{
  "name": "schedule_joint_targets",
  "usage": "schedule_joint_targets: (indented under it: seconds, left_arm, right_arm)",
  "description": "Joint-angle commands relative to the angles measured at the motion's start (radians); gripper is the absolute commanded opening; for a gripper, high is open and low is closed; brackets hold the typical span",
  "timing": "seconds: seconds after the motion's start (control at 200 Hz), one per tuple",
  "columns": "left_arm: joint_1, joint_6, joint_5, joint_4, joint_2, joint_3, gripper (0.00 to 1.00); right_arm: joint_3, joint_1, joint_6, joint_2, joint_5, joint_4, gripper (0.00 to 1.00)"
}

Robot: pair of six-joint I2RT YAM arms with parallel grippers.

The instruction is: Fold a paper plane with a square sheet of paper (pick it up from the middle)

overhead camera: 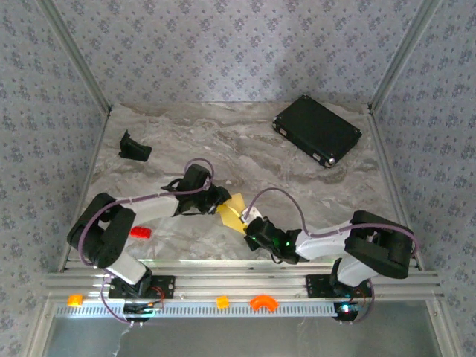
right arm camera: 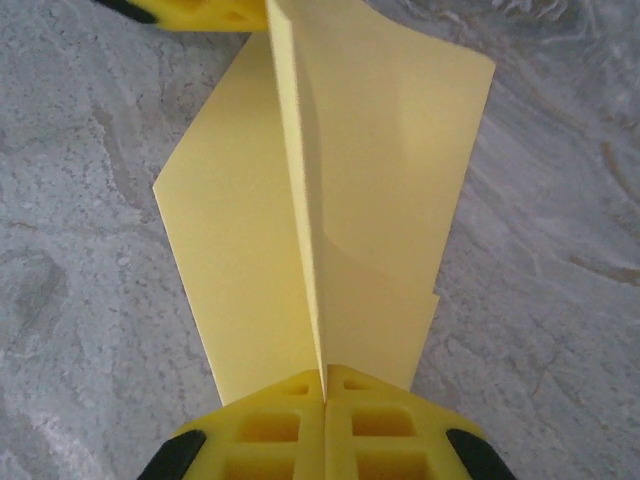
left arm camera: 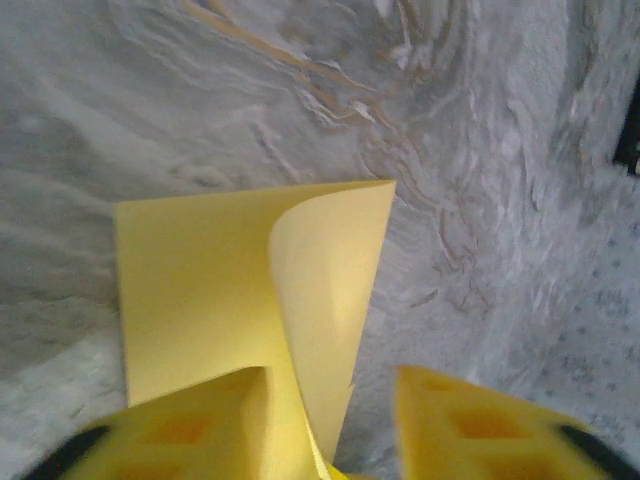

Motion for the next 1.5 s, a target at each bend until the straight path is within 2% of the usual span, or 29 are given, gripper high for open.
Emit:
schedule_joint_targets:
  seconds: [0.0, 0.085, 0.195, 0.57, 0.77, 0.835, 1.069, 1.179, 1.494]
  left_arm:
    - [0.026, 0.038, -0.050, -0.095, -0.084, 0.016, 0.55]
    - [0.041, 0.047, -0.084, -0.136, -0.133, 0.004, 0.63]
    - [0.054, 0.053, -0.103, -0.157, -0.178, -0.012, 0.67]
    - [0.057, 0.051, -0.064, -0.120, -0.153, -0.022, 0.66]
    - [0.053, 0.044, -0.054, -0.103, -0.143, -0.028, 0.63]
    - [0.049, 0.042, -0.052, -0.095, -0.143, -0.032, 0.58]
    - [0.031, 0.006, -0.023, 0.000, -0.127, -0.070, 0.14]
    - [0.015, -0.011, -0.013, 0.049, -0.119, -0.092, 0.00]
    - [-0.033, -0.072, 0.018, 0.265, -0.058, -0.140, 0.00]
  right_arm:
    - [-0.012, -0.031, 0.087, 0.016, -0.106, 0.022, 0.00]
    - [-0.019, -0.048, 0.088, 0.027, -0.140, 0.046, 0.00]
    - [-0.021, -0.076, 0.121, 0.036, -0.187, 0.057, 0.00]
    - [-0.022, -0.221, 0.256, 0.055, -0.473, 0.126, 0.00]
    - [0.005, -0.230, 0.267, 0.101, -0.484, 0.098, 0.01]
    - [0.016, -0.227, 0.267, 0.115, -0.479, 0.076, 0.02]
    - [0.008, -0.221, 0.351, 0.163, -0.507, 0.124, 0.01]
    - [-0.025, -0.221, 0.399, 0.183, -0.516, 0.200, 0.01]
    - [-0.055, -0.228, 0.455, 0.187, -0.523, 0.245, 0.01]
